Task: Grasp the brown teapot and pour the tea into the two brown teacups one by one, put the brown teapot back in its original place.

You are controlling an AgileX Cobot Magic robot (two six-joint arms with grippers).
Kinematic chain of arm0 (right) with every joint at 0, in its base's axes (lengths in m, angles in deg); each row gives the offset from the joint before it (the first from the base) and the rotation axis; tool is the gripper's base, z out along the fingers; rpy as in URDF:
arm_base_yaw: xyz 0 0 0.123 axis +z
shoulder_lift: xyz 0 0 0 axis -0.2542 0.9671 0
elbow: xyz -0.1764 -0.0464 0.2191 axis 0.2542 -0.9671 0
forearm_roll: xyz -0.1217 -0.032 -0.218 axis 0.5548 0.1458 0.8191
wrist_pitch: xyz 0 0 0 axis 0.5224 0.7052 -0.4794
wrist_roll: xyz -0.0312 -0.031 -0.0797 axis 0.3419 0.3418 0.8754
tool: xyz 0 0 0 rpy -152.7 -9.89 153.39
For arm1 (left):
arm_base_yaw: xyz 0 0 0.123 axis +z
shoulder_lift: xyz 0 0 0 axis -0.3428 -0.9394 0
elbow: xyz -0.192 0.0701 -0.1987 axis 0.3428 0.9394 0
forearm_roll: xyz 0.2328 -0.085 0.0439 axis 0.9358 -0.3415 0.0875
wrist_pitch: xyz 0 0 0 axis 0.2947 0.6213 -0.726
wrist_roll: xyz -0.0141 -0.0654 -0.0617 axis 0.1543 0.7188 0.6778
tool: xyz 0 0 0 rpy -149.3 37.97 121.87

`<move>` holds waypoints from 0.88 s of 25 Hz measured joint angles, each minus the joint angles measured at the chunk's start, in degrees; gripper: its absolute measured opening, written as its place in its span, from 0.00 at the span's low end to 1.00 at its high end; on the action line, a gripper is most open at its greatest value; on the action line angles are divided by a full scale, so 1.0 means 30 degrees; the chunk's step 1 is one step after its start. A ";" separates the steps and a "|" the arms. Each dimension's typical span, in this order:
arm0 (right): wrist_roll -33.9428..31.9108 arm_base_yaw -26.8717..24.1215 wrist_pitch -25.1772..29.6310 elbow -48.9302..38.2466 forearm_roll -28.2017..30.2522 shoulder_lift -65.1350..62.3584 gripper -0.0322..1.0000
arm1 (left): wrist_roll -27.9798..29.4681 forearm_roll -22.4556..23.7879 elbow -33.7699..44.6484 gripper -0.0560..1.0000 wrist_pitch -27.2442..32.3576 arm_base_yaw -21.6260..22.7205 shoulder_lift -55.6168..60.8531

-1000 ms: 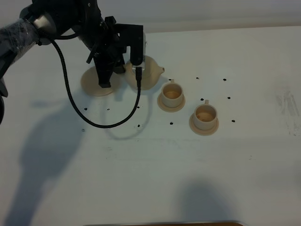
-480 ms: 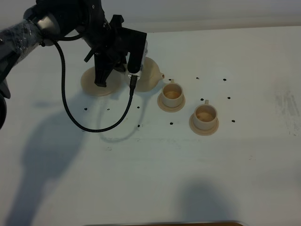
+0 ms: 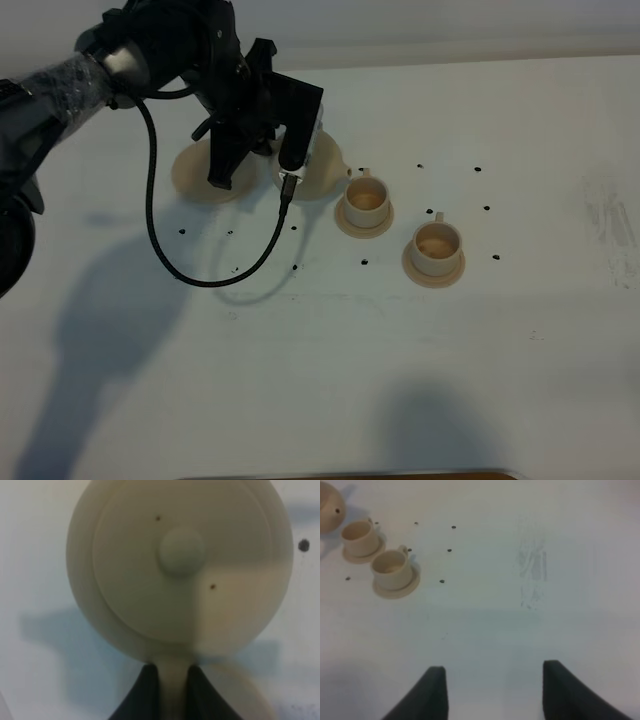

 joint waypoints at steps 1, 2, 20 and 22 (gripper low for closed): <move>0.0000 0.0000 0.0000 0.0000 0.0000 0.0000 0.46 | -0.0084 0.0017 0.0000 0.13 -0.0092 -0.0039 -0.0027; 0.0000 0.0000 0.0000 0.0000 0.0000 0.0000 0.46 | -0.0150 0.0018 0.0000 0.13 -0.0267 -0.0084 -0.0043; 0.0000 0.0000 0.0000 0.0000 0.0000 0.0000 0.46 | -0.3362 0.1119 -0.0014 0.13 -0.1704 -0.0847 -0.0043; 0.0000 0.0000 0.0000 0.0000 0.0000 0.0000 0.46 | -0.3534 0.1487 -0.0014 0.13 -0.1851 -0.0925 -0.0043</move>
